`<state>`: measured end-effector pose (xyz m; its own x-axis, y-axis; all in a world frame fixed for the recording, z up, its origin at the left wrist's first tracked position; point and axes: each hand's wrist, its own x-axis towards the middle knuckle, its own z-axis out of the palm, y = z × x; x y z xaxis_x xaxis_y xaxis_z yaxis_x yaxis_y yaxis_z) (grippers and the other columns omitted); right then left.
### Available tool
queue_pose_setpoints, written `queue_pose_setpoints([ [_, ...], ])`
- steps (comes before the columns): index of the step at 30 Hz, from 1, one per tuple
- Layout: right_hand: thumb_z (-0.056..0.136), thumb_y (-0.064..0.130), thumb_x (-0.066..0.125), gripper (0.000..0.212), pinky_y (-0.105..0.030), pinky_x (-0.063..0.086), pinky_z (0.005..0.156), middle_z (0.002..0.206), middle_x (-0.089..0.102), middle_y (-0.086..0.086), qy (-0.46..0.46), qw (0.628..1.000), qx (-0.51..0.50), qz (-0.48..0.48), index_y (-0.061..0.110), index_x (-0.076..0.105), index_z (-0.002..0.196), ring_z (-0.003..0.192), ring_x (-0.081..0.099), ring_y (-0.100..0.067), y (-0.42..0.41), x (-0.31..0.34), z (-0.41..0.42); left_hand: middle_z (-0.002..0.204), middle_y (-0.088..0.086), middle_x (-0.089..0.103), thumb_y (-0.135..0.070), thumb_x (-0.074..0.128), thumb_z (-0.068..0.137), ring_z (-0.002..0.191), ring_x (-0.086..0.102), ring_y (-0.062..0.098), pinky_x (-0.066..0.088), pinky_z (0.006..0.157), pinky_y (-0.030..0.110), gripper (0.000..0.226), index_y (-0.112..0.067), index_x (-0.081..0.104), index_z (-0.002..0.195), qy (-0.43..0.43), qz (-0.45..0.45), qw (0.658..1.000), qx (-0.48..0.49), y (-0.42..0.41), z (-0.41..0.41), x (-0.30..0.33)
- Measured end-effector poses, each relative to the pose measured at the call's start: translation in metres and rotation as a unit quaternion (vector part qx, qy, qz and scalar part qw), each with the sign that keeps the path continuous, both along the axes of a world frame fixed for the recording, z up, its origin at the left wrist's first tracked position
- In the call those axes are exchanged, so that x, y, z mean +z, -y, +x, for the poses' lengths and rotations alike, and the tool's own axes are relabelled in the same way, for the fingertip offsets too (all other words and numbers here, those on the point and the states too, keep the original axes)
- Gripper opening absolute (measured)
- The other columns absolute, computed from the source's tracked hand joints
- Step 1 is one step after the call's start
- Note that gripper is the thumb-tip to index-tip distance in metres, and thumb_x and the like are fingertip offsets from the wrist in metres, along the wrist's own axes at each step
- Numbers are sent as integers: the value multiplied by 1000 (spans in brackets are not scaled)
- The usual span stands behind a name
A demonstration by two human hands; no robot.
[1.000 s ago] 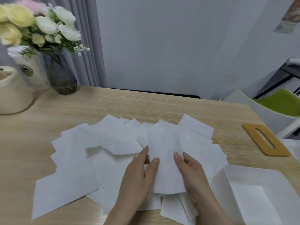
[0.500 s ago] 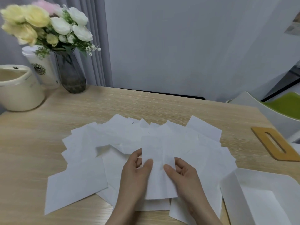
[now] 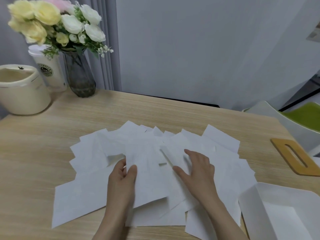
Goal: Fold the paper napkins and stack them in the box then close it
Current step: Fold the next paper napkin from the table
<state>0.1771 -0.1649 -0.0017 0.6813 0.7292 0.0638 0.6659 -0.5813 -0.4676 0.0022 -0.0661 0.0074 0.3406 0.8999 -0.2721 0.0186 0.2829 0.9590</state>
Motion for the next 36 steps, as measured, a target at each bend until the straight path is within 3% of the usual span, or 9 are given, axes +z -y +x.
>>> queue_pose_setpoints([
  [6, 92, 62, 36, 64, -33, 11, 107, 146, 38, 9, -17, 999, -31, -37, 25, 35, 144, 138, 25, -11, -21, -11, 7, 82, -6, 76, -9, 53, 96, 71, 73, 14, 52, 66, 34, 22, -25, 66, 100, 7, -13, 1000, 4, -4, -4, 0],
  [12, 92, 61, 37, 61, -35, 16, 102, 142, 40, 10, 72, 989, -34, -124, 27, 33, 143, 134, 31, -13, -27, -18, 14, 86, -3, 77, -9, 54, 96, 80, 73, 21, 56, 78, 42, 22, -25, 67, 100, 9, -21, 1000, -6, -5, -1, -2],
  [16, 96, 50, 39, 36, -33, 18, 88, 120, 58, 14, 131, 984, -45, -110, 32, 53, 123, 116, 49, -11, -28, -19, 15, 88, -1, 77, -8, 53, 95, 81, 74, 22, 56, 78, 43, 26, -28, 69, 95, 11, -33, 999, -11, -3, -1, -4],
  [18, 96, 38, 41, 22, -32, 24, 83, 93, 65, 11, 140, 986, -47, -73, 31, 61, 95, 97, 57, -14, -27, -16, 16, 89, 0, 77, -7, 53, 95, 82, 74, 23, 56, 77, 42, 29, -30, 70, 94, 12, -45, 999, -17, -3, 0, -5],
  [20, 95, 26, 40, 30, -33, 33, 80, 68, 59, 5, 138, 988, -54, -44, 25, 52, 68, 75, 55, -18, -26, -14, 17, 92, 2, 77, -5, 52, 95, 84, 74, 24, 56, 79, 44, 29, -28, 69, 96, 11, -53, 998, -27, -2, 2, -5],
  [23, 96, 24, 40, 30, -33, 39, 83, 67, 62, 5, 133, 989, -50, -45, 24, 58, 72, 70, 56, -18, -23, -10, 20, 91, 3, 77, -4, 52, 95, 85, 74, 26, 56, 80, 44, 27, -25, 67, 101, 10, -53, 998, -39, 0, 4, -5],
  [27, 95, 25, 51, 18, -24, 44, 68, 79, 69, 14, -32, 989, -98, 105, 25, 69, 89, 79, 61, -11, -18, 2, 18, 91, 4, 77, -3, 51, 95, 85, 73, 26, 55, 81, 44, 26, -23, 67, 103, 7, -54, 998, -42, 1, 5, -4],
  [30, 91, 23, 59, 13, -13, 45, 63, 81, 72, 15, -211, 943, -120, 229, 25, 71, 89, 80, 65, 1, -10, 15, 14, 91, 4, 77, -4, 51, 95, 83, 73, 27, 54, 76, 41, 26, -24, 67, 100, 5, -59, 997, -40, 0, 6, -4],
  [36, 89, 22, 65, 9, -30, 52, 70, 82, 75, 3, -397, 854, -177, 285, 23, 71, 95, 76, 72, -14, 10, 20, 10, 87, -1, 77, -7, 51, 97, 77, 74, 21, 54, 72, 37, 28, -29, 67, 100, 11, -58, 997, -41, 1, 4, -5],
])
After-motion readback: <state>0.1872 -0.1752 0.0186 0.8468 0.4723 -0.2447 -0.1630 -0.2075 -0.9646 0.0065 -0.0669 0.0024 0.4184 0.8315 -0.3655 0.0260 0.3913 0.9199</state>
